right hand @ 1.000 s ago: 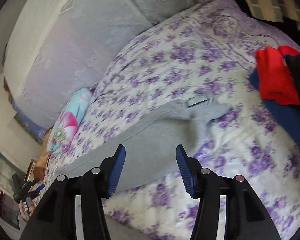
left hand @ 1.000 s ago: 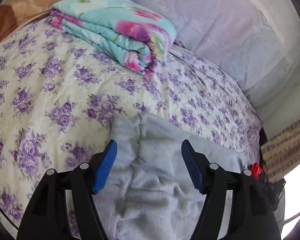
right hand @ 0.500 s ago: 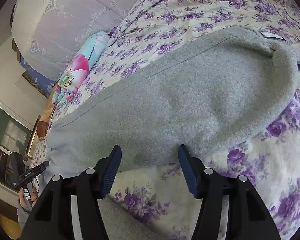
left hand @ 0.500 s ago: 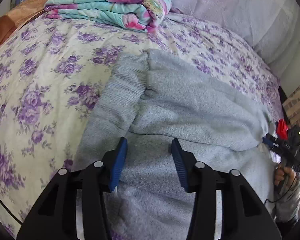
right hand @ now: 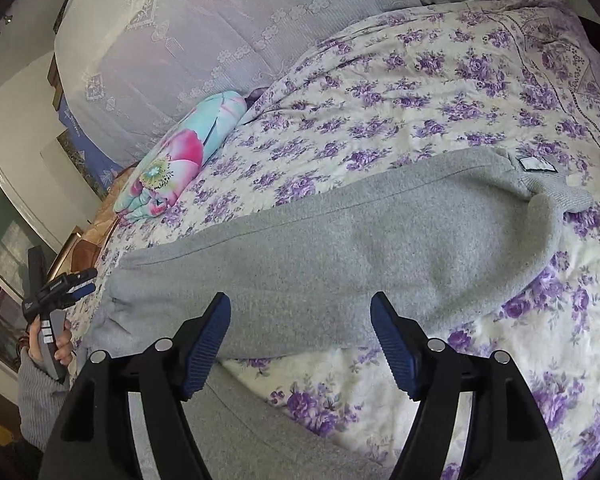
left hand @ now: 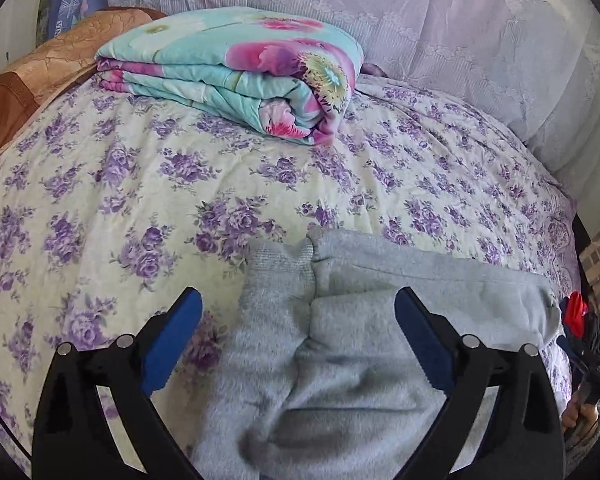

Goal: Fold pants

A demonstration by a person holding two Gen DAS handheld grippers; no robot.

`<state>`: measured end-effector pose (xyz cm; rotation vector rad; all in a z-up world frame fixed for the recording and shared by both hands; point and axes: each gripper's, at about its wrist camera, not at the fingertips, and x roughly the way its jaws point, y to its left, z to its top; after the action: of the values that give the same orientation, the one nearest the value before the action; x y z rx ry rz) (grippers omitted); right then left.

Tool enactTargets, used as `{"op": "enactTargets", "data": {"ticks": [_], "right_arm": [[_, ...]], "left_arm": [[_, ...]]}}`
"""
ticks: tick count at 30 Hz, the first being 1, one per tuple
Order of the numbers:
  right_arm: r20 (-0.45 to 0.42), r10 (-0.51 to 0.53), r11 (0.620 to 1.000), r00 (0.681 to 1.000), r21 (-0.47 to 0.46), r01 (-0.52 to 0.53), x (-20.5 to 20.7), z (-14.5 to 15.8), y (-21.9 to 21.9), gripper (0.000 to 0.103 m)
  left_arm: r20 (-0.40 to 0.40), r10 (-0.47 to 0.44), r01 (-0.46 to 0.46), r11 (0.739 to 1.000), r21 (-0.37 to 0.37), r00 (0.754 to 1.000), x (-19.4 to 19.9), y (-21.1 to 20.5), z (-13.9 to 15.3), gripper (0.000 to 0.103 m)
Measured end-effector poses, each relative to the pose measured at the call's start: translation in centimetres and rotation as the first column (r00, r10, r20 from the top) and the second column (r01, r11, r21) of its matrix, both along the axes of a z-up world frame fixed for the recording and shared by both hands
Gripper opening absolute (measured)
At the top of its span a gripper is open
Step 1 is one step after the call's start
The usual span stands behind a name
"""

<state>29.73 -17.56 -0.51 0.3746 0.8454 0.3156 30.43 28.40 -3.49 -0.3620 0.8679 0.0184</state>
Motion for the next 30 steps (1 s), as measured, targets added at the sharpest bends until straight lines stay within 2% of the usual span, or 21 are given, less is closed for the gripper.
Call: {"op": "enactTargets", "data": {"ticks": [6, 11, 12, 14, 15, 17, 20, 26, 30], "right_arm": [[-0.032, -0.017, 0.999, 0.999, -0.038, 0.016, -0.9, -0.6, 0.1, 0.074], [-0.005, 0.006, 0.997, 1.0, -0.073, -0.006, 0.0, 0.4, 1.3, 0.074], [0.01, 0.019, 0.996, 1.0, -0.083, -0.018, 0.5, 0.7, 1.8, 0.074], [0.034, 0.06, 0.991, 0.998, -0.121, -0.055, 1.6, 1.2, 3.0, 0.08], [0.039, 0.095, 0.985, 0.995, -0.148, -0.088, 2.4, 1.3, 3.7, 0.086], [0.035, 0.176, 0.961, 0.984, -0.221, -0.164, 4.1, 1.5, 5.4, 0.088], [0.02, 0.267, 0.911, 0.964, -0.332, -0.245, 6.7, 1.5, 7.6, 0.088], [-0.053, 0.399, 0.804, 0.915, -0.459, -0.377, 12.1, -0.2, 10.4, 0.089], [-0.114, 0.497, 0.697, 0.86, -0.539, -0.474, 14.5, -2.0, 12.1, 0.088]], "left_arm": [[-0.031, -0.02, 0.017, 0.996, -0.085, 0.999, 2.1, 1.0, -2.0, 0.095], [0.015, -0.053, 0.054, 0.996, -0.069, 0.998, 2.3, 0.6, -2.2, 0.093], [0.024, -0.057, 0.059, 0.996, -0.065, 0.998, 2.2, 0.6, -2.3, 0.09], [0.026, -0.08, 0.082, 0.994, -0.073, 0.996, 2.1, 0.5, -2.7, 0.062], [0.029, -0.07, 0.071, 0.996, -0.061, 0.997, 2.0, 0.5, -2.9, 0.06], [0.045, -0.056, 0.058, 0.997, -0.048, 0.997, 1.7, 0.7, -3.1, 0.049], [0.068, -0.06, 0.066, 0.994, -0.083, 0.996, 1.3, 1.4, -3.2, 0.049], [0.078, -0.065, 0.076, 0.986, -0.148, 0.995, 1.4, 2.2, -3.7, 0.049], [0.076, -0.067, 0.079, 0.983, -0.164, 0.995, 1.5, 2.3, -3.9, 0.049]]}}
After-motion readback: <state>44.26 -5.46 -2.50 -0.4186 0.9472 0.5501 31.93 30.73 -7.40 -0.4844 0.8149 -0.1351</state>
